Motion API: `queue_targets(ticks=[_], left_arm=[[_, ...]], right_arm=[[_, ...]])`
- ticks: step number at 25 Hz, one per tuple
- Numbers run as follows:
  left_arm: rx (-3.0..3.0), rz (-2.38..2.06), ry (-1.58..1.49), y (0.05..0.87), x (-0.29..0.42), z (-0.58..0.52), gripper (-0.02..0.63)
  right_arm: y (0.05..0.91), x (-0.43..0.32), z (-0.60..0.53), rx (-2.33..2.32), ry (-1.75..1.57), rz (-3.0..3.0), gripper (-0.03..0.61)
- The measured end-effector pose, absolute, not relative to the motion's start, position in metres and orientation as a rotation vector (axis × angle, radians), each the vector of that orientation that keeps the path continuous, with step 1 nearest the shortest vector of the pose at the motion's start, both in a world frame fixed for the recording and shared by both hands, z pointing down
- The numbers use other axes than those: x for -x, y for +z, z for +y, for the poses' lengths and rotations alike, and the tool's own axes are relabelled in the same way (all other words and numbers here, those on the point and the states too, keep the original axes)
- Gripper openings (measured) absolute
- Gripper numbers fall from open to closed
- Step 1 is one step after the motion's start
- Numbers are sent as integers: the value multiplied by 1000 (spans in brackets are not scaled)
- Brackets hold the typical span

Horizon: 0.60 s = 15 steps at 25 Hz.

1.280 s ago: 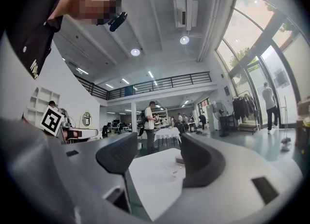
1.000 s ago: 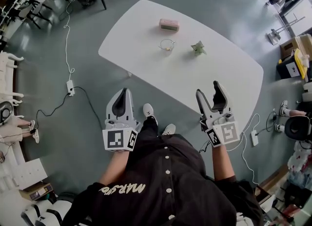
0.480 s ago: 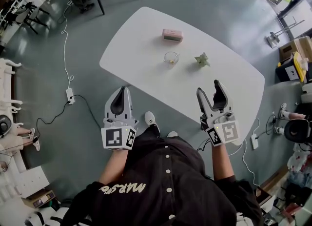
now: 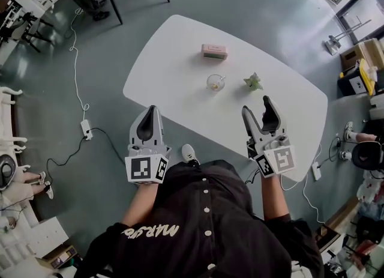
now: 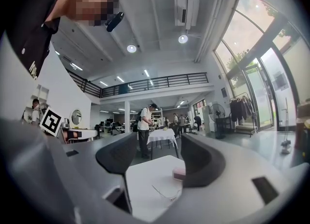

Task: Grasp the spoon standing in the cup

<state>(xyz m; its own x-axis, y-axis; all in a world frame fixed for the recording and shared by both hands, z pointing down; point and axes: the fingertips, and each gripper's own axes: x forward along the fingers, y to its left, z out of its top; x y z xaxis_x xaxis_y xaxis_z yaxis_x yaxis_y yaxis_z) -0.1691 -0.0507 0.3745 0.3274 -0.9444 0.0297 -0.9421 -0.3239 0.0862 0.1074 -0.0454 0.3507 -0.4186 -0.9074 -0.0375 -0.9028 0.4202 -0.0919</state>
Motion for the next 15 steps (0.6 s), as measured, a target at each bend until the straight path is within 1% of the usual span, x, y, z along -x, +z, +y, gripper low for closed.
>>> queue_targets(ticks=[8, 12, 15], left_arm=[[-2545, -1676, 33, 385, 171, -81, 8], [-2531, -1651, 47, 394, 160, -94, 8], [-2523, -1638, 59, 397, 151, -104, 8]], right_arm=[[369, -91, -70, 1674, -67, 2660, 268], [390, -86, -87, 1616, -105, 2740, 259], [409, -78, -101, 1565, -144, 2802, 264]])
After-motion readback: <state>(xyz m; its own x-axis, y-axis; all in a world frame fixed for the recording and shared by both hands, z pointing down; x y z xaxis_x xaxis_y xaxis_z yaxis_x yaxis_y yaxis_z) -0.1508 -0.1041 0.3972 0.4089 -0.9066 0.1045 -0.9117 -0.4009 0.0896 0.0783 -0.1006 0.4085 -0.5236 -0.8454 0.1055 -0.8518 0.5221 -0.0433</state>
